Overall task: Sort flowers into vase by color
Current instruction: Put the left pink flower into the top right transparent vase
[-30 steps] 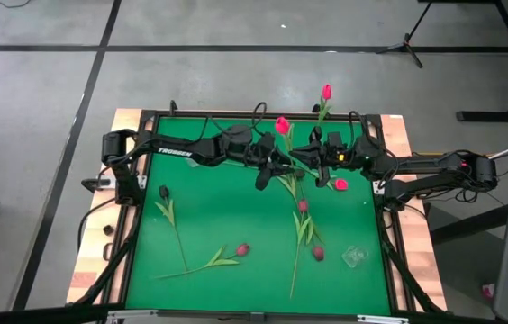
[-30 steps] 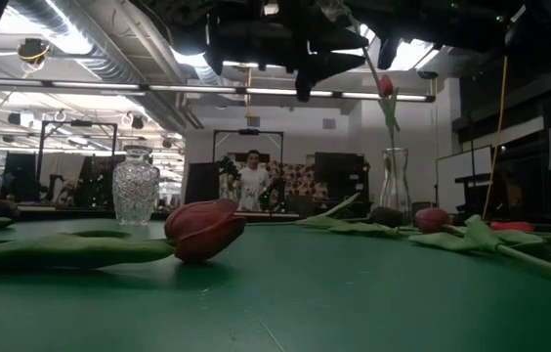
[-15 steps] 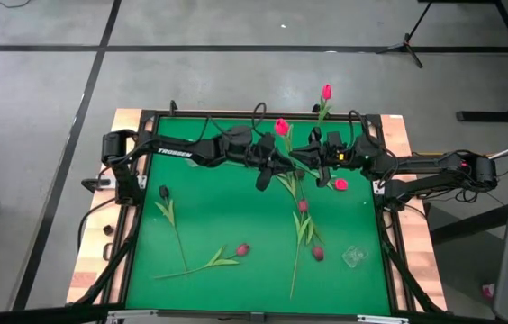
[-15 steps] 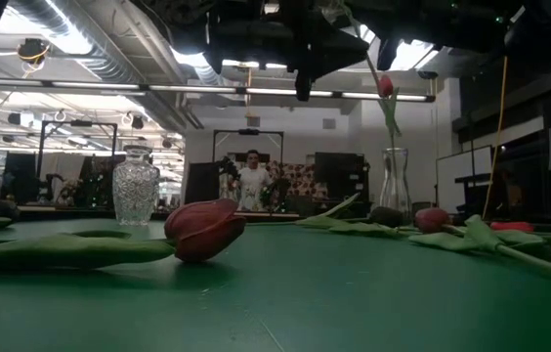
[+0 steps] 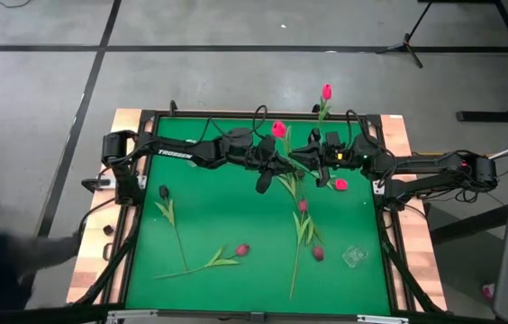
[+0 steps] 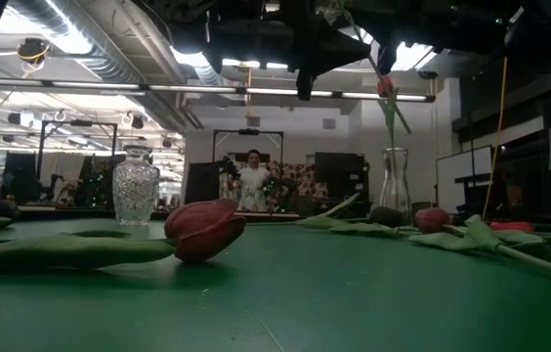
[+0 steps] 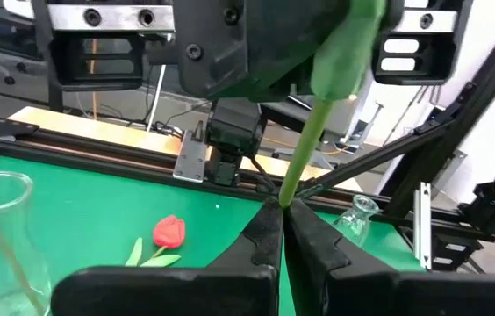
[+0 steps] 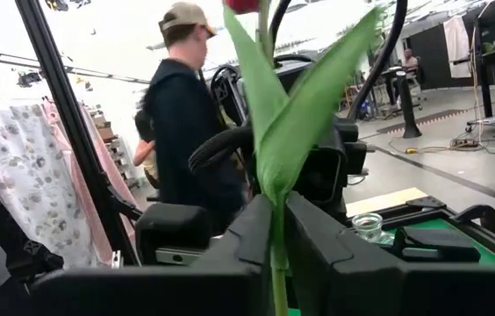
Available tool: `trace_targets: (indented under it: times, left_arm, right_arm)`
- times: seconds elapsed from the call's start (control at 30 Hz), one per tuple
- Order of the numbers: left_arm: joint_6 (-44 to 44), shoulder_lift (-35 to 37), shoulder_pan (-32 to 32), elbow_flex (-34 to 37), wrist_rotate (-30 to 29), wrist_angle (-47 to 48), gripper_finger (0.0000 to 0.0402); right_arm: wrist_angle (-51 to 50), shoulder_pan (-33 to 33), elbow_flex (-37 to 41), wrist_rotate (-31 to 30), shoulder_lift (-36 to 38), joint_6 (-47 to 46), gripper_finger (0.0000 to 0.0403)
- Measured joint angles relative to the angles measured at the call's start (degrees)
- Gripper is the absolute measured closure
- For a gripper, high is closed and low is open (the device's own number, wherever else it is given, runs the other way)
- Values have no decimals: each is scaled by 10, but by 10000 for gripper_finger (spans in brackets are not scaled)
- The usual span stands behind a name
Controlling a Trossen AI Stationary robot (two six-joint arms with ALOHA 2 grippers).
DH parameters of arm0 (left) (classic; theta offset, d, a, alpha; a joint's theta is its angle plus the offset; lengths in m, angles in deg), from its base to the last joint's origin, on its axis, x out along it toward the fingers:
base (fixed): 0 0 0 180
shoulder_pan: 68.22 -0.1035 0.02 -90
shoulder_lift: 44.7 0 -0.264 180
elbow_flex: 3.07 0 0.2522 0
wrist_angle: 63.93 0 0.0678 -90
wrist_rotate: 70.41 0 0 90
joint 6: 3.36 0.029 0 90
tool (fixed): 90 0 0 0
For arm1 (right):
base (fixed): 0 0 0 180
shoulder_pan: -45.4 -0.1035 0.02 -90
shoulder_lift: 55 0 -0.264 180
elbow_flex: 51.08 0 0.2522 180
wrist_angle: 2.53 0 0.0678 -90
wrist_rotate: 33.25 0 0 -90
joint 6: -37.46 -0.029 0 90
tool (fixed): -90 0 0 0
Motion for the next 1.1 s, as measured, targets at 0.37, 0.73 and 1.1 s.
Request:
trace_targets:
  times: [0.37, 0.73, 1.1]
  left_arm:
    - [-5, 0, -5, 0, -28, -48, 401]
    - [1, 0, -17, 0, -102, -106, 401]
    - [61, -31, -32, 0, -212, -232, 401]
  right_arm:
    - [-43, 0, 1, -14, 88, 25, 269]
    - [-233, 0, 0, -69, 295, 60, 258]
    - [-291, 0, 0, -86, 385, 60, 258]
